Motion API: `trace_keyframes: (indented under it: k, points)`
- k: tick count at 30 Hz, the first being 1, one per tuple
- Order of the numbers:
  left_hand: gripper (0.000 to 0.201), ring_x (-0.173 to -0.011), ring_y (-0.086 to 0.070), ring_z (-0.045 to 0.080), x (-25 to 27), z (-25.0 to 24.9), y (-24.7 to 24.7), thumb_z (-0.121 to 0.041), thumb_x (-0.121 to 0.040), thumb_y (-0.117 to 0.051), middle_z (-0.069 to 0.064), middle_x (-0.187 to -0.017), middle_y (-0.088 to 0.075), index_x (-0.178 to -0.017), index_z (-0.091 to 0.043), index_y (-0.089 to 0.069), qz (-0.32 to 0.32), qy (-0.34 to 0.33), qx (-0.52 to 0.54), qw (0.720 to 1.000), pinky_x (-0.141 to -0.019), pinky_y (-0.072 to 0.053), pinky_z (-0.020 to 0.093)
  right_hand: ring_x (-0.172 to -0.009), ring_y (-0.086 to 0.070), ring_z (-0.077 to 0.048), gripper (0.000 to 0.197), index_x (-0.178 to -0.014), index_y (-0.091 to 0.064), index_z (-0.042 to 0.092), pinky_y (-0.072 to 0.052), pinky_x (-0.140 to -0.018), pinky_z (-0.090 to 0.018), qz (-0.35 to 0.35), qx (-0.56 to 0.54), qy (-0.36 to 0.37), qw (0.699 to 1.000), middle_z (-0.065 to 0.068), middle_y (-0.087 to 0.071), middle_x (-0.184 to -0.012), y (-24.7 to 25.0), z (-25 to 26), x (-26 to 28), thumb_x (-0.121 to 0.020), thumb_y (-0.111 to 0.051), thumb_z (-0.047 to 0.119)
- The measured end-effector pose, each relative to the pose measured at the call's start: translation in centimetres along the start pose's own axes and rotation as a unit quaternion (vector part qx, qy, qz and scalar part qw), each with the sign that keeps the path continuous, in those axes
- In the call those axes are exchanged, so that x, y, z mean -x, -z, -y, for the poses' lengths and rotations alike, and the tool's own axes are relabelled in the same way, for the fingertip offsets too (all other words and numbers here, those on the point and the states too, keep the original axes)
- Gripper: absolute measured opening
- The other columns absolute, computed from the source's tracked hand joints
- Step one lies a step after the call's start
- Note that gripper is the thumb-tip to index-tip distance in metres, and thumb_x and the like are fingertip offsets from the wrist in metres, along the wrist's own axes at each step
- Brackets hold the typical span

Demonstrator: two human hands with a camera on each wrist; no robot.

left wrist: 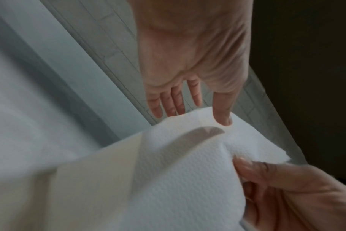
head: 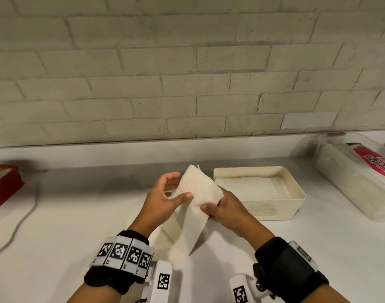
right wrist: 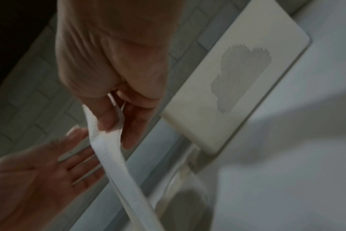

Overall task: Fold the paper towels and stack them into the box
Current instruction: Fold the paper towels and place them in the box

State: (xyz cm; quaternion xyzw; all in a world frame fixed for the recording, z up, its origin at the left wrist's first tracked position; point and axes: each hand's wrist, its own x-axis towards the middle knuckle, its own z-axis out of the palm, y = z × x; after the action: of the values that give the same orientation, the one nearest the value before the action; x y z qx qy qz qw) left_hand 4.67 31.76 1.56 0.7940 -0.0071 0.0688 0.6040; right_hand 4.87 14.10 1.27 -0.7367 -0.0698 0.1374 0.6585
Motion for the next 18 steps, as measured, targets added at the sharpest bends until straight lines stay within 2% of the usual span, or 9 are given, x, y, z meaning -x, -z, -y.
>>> trace_keyframes:
  k: [3, 5, 8, 10, 12, 13, 15, 17, 18]
  points:
    - [0.051, -0.105, -0.056, 0.005, -0.3, -1.0, -0.4, -0.008, -0.072, -0.078, -0.009, -0.114, -0.060, -0.110, -0.032, -0.051, 0.027, -0.005, 0.054, 0.998, -0.084, -0.044, 0.014, -0.085, -0.063, -0.010, 0.038, -0.108, -0.056, 0.027, -0.052, -0.078, -0.027, 0.006, 0.017, 0.018, 1.000, 0.004, -0.066, -0.093, 1.8, 1.3, 0.4, -0.084, -0.059, -0.003]
    - [0.048, -0.096, -0.061, 0.010, -0.4, -1.7, -1.0, -0.001, -0.074, -0.075, -0.005, -0.105, -0.064, -0.104, -0.030, -0.051, 0.038, 0.001, 0.089, 0.995, -0.079, -0.050, 0.015, -0.087, -0.062, -0.012, 0.040, -0.105, -0.057, 0.027, -0.050, -0.081, -0.029, -0.009, 0.015, 0.031, 0.999, 0.002, -0.067, -0.095, 2.8, 2.0, 0.6, -0.083, -0.059, -0.007]
    - [0.038, -0.085, -0.065, 0.010, -0.3, -2.6, -2.5, 0.002, -0.077, -0.071, -0.007, -0.093, -0.068, -0.097, -0.025, -0.054, 0.047, -0.010, 0.094, 0.994, -0.074, -0.054, 0.019, -0.092, -0.065, -0.020, 0.039, -0.106, -0.061, 0.019, -0.051, -0.082, -0.036, -0.040, -0.021, 0.039, 0.998, -0.004, -0.070, -0.099, 3.7, 2.5, 0.7, -0.077, -0.066, -0.007]
    - [0.035, -0.083, -0.066, 0.009, -0.1, -2.9, -3.3, 0.000, -0.076, -0.073, -0.005, -0.092, -0.069, -0.094, -0.024, -0.056, 0.047, -0.017, 0.087, 0.995, -0.075, -0.055, 0.023, -0.087, -0.068, -0.020, 0.036, -0.100, -0.064, 0.012, -0.055, -0.075, -0.031, -0.075, -0.051, 0.041, 0.995, -0.004, -0.071, -0.095, 3.9, 2.7, 0.7, -0.070, -0.076, -0.002]
    - [0.035, -0.082, -0.065, 0.012, 0.0, -2.8, -3.7, -0.003, -0.074, -0.076, -0.003, -0.092, -0.068, -0.093, -0.025, -0.057, 0.066, -0.017, 0.076, 0.995, -0.078, -0.054, 0.027, -0.076, -0.068, -0.018, 0.024, -0.087, -0.068, 0.010, -0.056, -0.068, -0.028, -0.114, -0.068, 0.051, 0.990, -0.002, -0.072, -0.083, 4.2, 3.1, 0.7, -0.067, -0.078, 0.001]
    - [0.035, -0.078, -0.062, 0.011, 0.0, -2.6, -3.7, -0.003, -0.072, -0.077, -0.002, -0.090, -0.067, -0.092, -0.025, -0.057, 0.076, -0.019, 0.067, 0.995, -0.078, -0.053, 0.027, -0.071, -0.067, -0.016, 0.018, -0.081, -0.068, 0.012, -0.056, -0.066, -0.027, -0.135, -0.076, 0.059, 0.986, -0.001, -0.071, -0.078, 4.5, 3.3, 0.7, -0.069, -0.077, 0.001]
    - [0.035, -0.069, -0.055, 0.008, -0.2, -1.7, -3.2, -0.004, -0.072, -0.078, -0.005, -0.087, -0.064, -0.091, -0.025, -0.058, 0.084, -0.011, 0.021, 0.996, -0.071, -0.049, 0.017, -0.061, -0.066, -0.011, 0.014, -0.074, -0.068, 0.014, -0.056, -0.062, -0.024, -0.180, -0.075, 0.070, 0.978, 0.002, -0.070, -0.070, 5.3, 3.8, 0.6, -0.072, -0.075, 0.003]
    - [0.030, -0.066, -0.053, 0.003, -0.6, -0.6, -2.7, -0.010, -0.075, -0.077, -0.008, -0.087, -0.061, -0.094, -0.023, -0.059, 0.087, 0.021, -0.090, 0.992, -0.061, -0.044, 0.009, -0.054, -0.064, -0.005, 0.016, -0.071, -0.066, 0.017, -0.055, -0.058, -0.020, -0.212, -0.060, 0.076, 0.973, 0.007, -0.069, -0.065, 6.3, 4.3, 0.6, -0.073, -0.076, 0.005]
    - [0.026, -0.067, -0.053, 0.001, -0.6, 0.2, -2.4, -0.012, -0.077, -0.075, -0.009, -0.087, -0.060, -0.097, -0.021, -0.061, 0.095, 0.041, -0.150, 0.983, -0.058, -0.043, 0.008, -0.053, -0.064, -0.004, 0.017, -0.071, -0.065, 0.019, -0.054, -0.057, -0.019, -0.220, -0.053, 0.078, 0.971, 0.009, -0.068, -0.062, 6.6, 4.6, 0.6, -0.073, -0.076, 0.005]
